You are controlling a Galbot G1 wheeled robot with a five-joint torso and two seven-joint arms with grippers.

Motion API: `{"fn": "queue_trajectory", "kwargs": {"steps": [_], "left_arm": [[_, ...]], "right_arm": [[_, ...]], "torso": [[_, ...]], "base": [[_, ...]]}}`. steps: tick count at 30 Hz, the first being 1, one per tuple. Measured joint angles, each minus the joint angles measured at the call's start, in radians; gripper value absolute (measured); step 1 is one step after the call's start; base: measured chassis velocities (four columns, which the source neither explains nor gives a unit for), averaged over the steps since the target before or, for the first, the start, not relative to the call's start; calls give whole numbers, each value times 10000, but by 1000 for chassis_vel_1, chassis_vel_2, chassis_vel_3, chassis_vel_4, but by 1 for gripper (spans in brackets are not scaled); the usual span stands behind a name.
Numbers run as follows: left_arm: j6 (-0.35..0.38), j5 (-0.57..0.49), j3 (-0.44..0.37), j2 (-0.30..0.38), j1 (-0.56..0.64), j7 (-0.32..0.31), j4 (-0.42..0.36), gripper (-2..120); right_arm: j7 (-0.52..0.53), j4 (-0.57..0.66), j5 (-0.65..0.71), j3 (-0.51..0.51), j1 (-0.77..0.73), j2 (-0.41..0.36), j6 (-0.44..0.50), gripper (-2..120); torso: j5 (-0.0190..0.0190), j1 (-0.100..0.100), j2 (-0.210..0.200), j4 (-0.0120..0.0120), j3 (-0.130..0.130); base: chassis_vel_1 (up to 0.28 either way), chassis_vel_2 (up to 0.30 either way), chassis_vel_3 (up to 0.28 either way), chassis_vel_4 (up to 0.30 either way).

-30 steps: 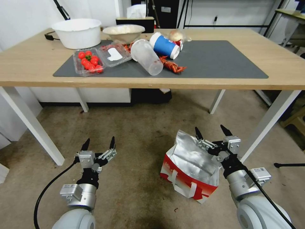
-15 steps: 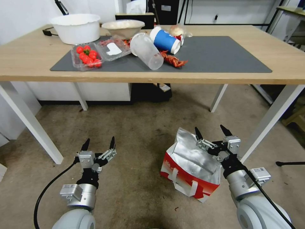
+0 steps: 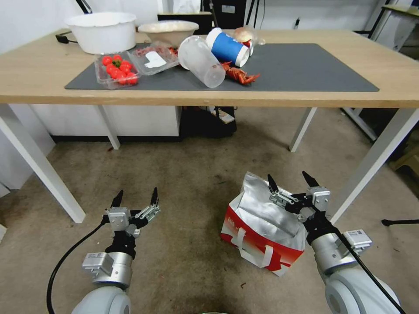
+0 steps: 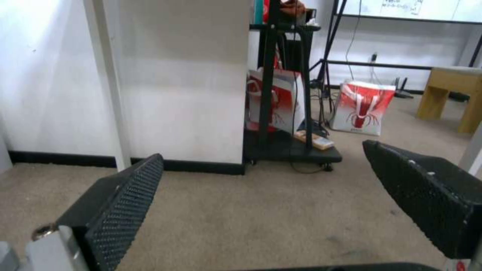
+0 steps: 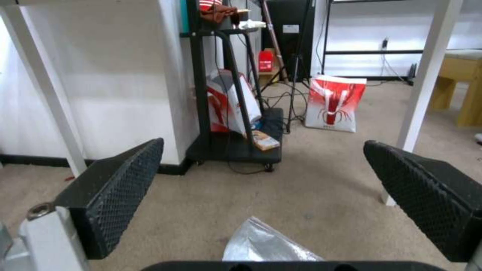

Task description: Pick up the food delivery bag from the floor and place it on the table.

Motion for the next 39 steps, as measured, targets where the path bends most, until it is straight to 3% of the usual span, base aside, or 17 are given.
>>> {"fn": "queue_trajectory", "kwargs": {"steps": [16,39], "left_arm": [[-28,2,0,0,-28,3,98,99],[-102,3,1,0,-99,2,249,100]], "right_arm": [[-19,-58,-5,2,30,-32,11,100],[-117,-250,2,-30,181,-209,-8,100]], "torso": [[0,-50,-677,0,-584],[0,-81,-725,0,-583]], "base": [[0,0,0,0],[0,0,0,0]]}}
